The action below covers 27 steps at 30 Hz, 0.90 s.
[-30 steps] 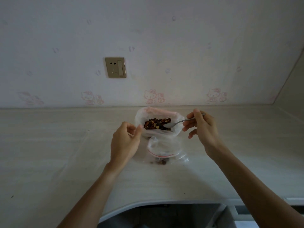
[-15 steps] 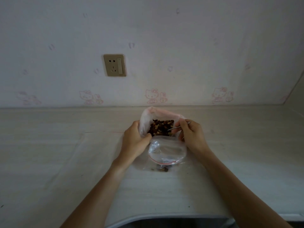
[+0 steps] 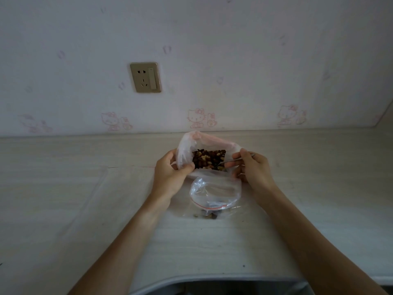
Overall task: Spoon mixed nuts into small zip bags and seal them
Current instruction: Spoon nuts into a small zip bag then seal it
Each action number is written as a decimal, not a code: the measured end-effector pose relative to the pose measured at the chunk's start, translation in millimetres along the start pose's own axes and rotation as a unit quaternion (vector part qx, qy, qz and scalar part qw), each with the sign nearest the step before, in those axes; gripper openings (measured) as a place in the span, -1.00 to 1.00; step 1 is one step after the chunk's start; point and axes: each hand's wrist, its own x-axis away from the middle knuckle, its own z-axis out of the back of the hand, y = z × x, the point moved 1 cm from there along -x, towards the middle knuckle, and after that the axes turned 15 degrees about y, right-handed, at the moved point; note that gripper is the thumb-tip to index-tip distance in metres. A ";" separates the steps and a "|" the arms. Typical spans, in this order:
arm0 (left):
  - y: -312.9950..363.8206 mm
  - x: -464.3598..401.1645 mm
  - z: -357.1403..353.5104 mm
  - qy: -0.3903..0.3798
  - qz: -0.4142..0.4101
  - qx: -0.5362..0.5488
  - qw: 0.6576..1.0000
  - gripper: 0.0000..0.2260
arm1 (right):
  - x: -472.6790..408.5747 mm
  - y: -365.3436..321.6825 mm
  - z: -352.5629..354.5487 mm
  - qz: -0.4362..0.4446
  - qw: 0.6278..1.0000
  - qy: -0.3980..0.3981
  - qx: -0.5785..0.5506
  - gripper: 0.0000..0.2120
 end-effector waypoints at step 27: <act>10.8 12.3 31.2 0.086 -0.226 -0.190 0.951 -0.77 | 15.3 -45.0 35.2 0.054 0.995 -0.058 -0.054 -0.70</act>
